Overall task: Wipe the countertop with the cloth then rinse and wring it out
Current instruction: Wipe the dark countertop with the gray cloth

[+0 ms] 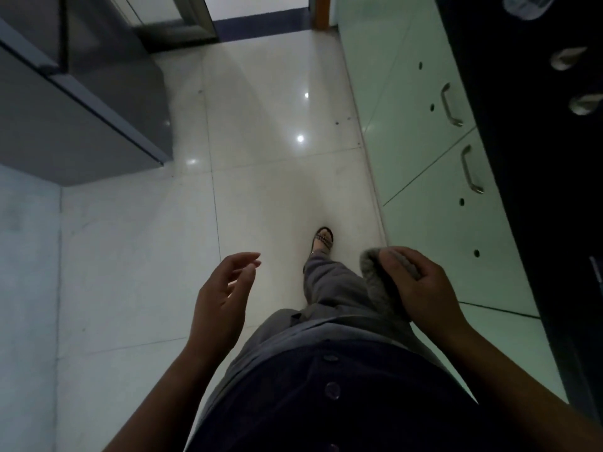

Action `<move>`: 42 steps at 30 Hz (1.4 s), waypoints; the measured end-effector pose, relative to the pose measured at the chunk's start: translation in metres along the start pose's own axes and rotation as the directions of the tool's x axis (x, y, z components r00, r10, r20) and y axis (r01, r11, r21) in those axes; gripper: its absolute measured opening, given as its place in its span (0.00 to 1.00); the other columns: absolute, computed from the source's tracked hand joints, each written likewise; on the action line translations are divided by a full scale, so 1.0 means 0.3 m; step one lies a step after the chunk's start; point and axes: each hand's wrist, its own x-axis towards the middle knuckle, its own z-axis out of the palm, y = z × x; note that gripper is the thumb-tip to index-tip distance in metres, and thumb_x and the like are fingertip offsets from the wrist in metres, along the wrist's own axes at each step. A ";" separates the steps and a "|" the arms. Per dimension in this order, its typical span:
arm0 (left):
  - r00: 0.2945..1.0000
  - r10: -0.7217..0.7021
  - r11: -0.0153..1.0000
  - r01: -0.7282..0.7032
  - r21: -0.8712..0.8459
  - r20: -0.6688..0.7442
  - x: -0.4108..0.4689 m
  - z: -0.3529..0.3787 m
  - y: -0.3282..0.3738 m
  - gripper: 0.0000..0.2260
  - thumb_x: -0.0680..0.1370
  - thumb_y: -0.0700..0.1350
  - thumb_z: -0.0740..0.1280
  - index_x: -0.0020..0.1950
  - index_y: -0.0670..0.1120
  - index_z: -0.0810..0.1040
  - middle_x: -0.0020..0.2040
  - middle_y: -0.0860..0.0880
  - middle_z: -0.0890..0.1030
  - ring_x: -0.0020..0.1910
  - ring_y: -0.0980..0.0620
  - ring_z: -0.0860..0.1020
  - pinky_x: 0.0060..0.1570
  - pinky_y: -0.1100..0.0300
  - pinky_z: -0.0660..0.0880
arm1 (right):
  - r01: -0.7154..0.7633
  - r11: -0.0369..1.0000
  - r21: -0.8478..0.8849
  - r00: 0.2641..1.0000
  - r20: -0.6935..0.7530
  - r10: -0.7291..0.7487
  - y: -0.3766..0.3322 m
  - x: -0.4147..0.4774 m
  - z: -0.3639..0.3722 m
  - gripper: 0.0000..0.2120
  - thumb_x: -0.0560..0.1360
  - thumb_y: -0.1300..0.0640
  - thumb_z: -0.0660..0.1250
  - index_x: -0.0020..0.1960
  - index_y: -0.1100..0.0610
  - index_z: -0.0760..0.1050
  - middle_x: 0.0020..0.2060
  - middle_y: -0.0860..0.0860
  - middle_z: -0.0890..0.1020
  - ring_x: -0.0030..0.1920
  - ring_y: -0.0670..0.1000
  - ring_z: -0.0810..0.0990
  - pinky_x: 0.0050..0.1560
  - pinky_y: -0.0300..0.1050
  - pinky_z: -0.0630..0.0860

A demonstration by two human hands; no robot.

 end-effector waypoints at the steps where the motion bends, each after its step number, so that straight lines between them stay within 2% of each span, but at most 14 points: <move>1: 1.000 0.001 1.000 -0.001 0.007 0.003 0.050 -0.005 0.010 0.16 0.72 0.63 0.55 0.52 0.60 0.76 0.51 0.61 0.80 0.52 0.63 0.78 0.44 0.75 0.69 | -0.001 1.000 0.015 1.000 0.005 0.001 -0.020 0.049 0.019 0.04 0.74 0.49 0.66 0.42 0.44 0.79 0.43 0.40 0.82 0.42 0.36 0.79 0.40 0.24 0.71; 4: 1.000 0.011 1.000 -0.011 0.027 0.013 0.233 -0.020 0.051 0.15 0.72 0.63 0.54 0.52 0.61 0.75 0.51 0.62 0.80 0.52 0.63 0.78 0.45 0.72 0.69 | -0.010 0.998 0.055 1.000 0.023 0.008 -0.091 0.218 0.067 0.06 0.74 0.51 0.67 0.39 0.43 0.79 0.37 0.37 0.83 0.39 0.34 0.78 0.38 0.24 0.71; 7: 0.999 0.019 0.999 -0.020 0.028 0.035 0.435 -0.035 0.123 0.15 0.72 0.63 0.55 0.51 0.62 0.75 0.50 0.62 0.80 0.52 0.63 0.78 0.44 0.76 0.69 | -0.013 0.998 0.066 1.000 0.013 0.013 -0.185 0.412 0.081 0.07 0.74 0.51 0.67 0.38 0.43 0.79 0.35 0.34 0.82 0.38 0.34 0.78 0.38 0.25 0.72; 13: 0.994 0.099 0.994 -0.100 0.046 0.036 0.844 -0.076 0.343 0.14 0.73 0.63 0.54 0.52 0.61 0.74 0.51 0.63 0.79 0.52 0.65 0.77 0.44 0.79 0.69 | 0.038 0.996 0.079 0.999 -0.019 -0.037 -0.465 0.775 0.063 0.04 0.74 0.48 0.65 0.42 0.43 0.79 0.40 0.41 0.83 0.43 0.42 0.80 0.43 0.36 0.76; 16: 0.991 0.131 0.991 -0.132 0.035 0.028 0.994 -0.103 0.405 0.17 0.73 0.62 0.54 0.54 0.57 0.75 0.51 0.61 0.80 0.52 0.64 0.77 0.45 0.77 0.70 | 0.033 0.995 0.096 0.999 -0.044 -0.029 -0.540 0.898 0.072 0.06 0.74 0.49 0.65 0.45 0.47 0.80 0.42 0.44 0.83 0.44 0.44 0.81 0.44 0.37 0.77; 18: 0.990 0.136 0.990 -0.138 0.039 0.037 1.092 -0.128 0.428 0.16 0.73 0.62 0.55 0.53 0.59 0.75 0.51 0.60 0.80 0.52 0.64 0.77 0.45 0.77 0.70 | 0.005 0.997 0.079 0.998 -0.062 0.000 -0.559 0.968 0.087 0.08 0.74 0.49 0.66 0.46 0.50 0.81 0.42 0.45 0.84 0.44 0.46 0.81 0.44 0.40 0.76; 21: 0.986 0.133 0.985 -0.143 0.099 0.100 1.293 -0.159 0.459 0.11 0.73 0.62 0.56 0.51 0.63 0.73 0.51 0.61 0.79 0.52 0.65 0.77 0.45 0.74 0.69 | -0.045 0.997 0.058 0.992 -0.113 0.051 -0.602 1.111 0.120 0.08 0.74 0.47 0.66 0.45 0.50 0.81 0.40 0.46 0.83 0.43 0.47 0.81 0.42 0.41 0.74; 24: 0.971 0.167 0.971 -0.192 0.139 0.172 1.515 -0.174 0.512 0.08 0.75 0.59 0.57 0.51 0.64 0.73 0.51 0.60 0.79 0.52 0.64 0.76 0.46 0.68 0.70 | -0.050 0.995 0.084 0.981 -0.184 0.065 -0.702 1.264 0.160 0.07 0.74 0.48 0.67 0.43 0.49 0.80 0.40 0.47 0.82 0.43 0.47 0.80 0.41 0.41 0.75; 27: 0.938 0.253 0.944 -0.293 0.152 0.235 1.773 -0.196 0.629 0.13 0.74 0.62 0.56 0.53 0.62 0.74 0.52 0.58 0.79 0.53 0.63 0.77 0.47 0.67 0.71 | -0.039 0.987 0.157 0.955 -0.285 0.083 -0.833 1.432 0.184 0.08 0.73 0.47 0.67 0.44 0.50 0.81 0.40 0.47 0.83 0.43 0.47 0.81 0.41 0.42 0.77; 30: 0.893 0.323 0.911 -0.383 0.152 0.313 1.994 -0.210 0.756 0.12 0.74 0.62 0.56 0.53 0.63 0.73 0.52 0.60 0.79 0.53 0.63 0.77 0.48 0.66 0.72 | -0.041 0.978 0.207 0.930 -0.350 0.113 -0.933 1.562 0.181 0.09 0.74 0.46 0.67 0.44 0.50 0.81 0.41 0.46 0.83 0.43 0.46 0.81 0.41 0.40 0.75; 32: 0.853 0.364 0.883 -0.444 0.154 0.375 2.121 -0.201 0.813 0.15 0.74 0.62 0.56 0.56 0.59 0.75 0.53 0.59 0.79 0.53 0.64 0.77 0.47 0.68 0.72 | -0.061 0.976 0.207 0.904 -0.403 0.142 -0.965 1.632 0.183 0.09 0.73 0.45 0.66 0.44 0.49 0.81 0.41 0.44 0.83 0.44 0.45 0.80 0.42 0.40 0.74; 34: 0.811 0.381 0.853 -0.493 0.168 0.444 2.227 -0.175 0.856 0.17 0.74 0.62 0.56 0.57 0.56 0.75 0.52 0.59 0.79 0.52 0.65 0.77 0.45 0.69 0.71 | -0.099 0.968 0.232 0.864 -0.463 0.199 -0.978 1.683 0.182 0.09 0.73 0.45 0.66 0.46 0.49 0.81 0.43 0.44 0.83 0.46 0.44 0.80 0.44 0.40 0.74; 38: 0.752 0.365 0.838 -0.522 0.158 0.549 2.387 -0.076 0.956 0.18 0.74 0.62 0.55 0.57 0.57 0.75 0.53 0.60 0.79 0.53 0.66 0.76 0.45 0.67 0.72 | -0.160 0.934 0.318 0.782 -0.536 0.317 -0.996 1.759 0.140 0.06 0.73 0.46 0.66 0.45 0.47 0.80 0.44 0.43 0.82 0.47 0.43 0.79 0.44 0.38 0.73; 42: 0.658 0.390 0.794 -0.594 0.127 0.644 2.548 0.101 1.100 0.17 0.75 0.60 0.57 0.58 0.55 0.76 0.54 0.58 0.79 0.53 0.64 0.76 0.46 0.66 0.73 | -0.181 0.913 0.365 0.710 -0.594 0.378 -1.009 1.901 0.032 0.06 0.74 0.46 0.66 0.45 0.45 0.80 0.44 0.42 0.82 0.46 0.44 0.79 0.45 0.41 0.73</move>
